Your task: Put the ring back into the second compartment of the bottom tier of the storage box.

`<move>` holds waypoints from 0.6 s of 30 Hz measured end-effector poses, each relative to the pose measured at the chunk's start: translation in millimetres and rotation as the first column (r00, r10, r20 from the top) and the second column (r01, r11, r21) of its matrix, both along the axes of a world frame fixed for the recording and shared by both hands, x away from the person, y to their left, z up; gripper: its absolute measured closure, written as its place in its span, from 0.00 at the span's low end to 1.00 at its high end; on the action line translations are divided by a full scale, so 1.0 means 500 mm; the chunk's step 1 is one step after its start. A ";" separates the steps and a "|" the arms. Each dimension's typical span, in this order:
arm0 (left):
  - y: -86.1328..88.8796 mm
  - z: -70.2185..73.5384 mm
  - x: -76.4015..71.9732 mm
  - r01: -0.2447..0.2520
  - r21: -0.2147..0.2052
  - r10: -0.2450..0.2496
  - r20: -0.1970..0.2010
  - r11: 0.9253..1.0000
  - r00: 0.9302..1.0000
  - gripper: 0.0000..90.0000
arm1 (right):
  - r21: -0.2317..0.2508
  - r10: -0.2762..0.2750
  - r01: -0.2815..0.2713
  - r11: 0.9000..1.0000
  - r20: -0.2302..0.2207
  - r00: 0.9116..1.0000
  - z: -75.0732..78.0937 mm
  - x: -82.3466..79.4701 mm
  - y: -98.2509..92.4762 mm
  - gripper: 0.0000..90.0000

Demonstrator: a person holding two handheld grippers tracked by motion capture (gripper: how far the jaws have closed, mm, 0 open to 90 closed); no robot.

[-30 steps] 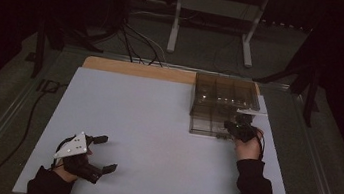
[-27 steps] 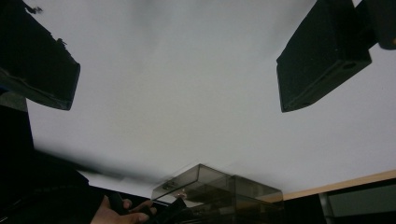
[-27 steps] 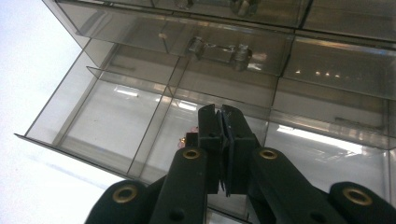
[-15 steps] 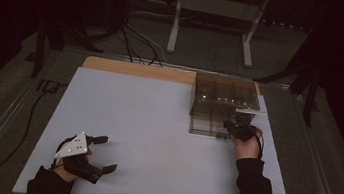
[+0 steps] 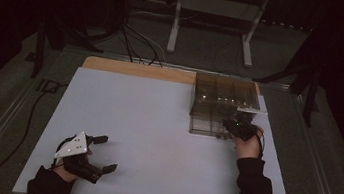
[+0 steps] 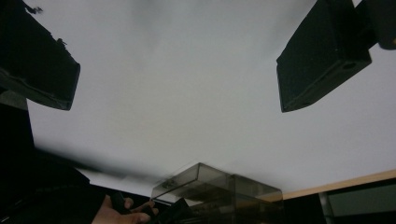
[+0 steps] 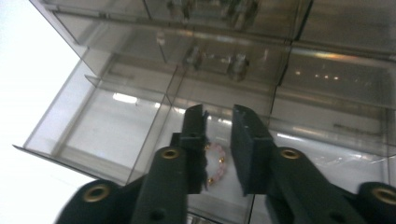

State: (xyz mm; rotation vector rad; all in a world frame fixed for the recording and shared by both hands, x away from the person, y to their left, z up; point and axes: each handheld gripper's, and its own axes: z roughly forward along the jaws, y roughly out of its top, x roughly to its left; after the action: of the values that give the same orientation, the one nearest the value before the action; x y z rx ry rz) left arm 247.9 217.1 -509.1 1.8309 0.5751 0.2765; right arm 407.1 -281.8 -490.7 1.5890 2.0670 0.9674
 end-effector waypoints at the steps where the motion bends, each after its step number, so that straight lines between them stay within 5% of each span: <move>1: 0.000 0.000 0.000 0.002 0.004 -0.002 -0.002 1.000 1.000 0.01 | -0.002 0.002 -0.002 1.000 0.010 1.000 0.005 -0.003 0.002 0.74; 18: -0.002 0.003 0.001 0.000 -0.001 0.000 0.001 1.000 1.000 0.01 | 0.024 0.035 -0.037 0.999 0.054 0.998 0.030 -0.028 0.017 0.47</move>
State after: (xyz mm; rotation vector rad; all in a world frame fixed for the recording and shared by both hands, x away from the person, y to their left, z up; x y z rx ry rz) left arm 248.5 216.3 -507.4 1.8294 0.5746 0.2771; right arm 393.1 -273.1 -475.5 1.5258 2.0614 1.0408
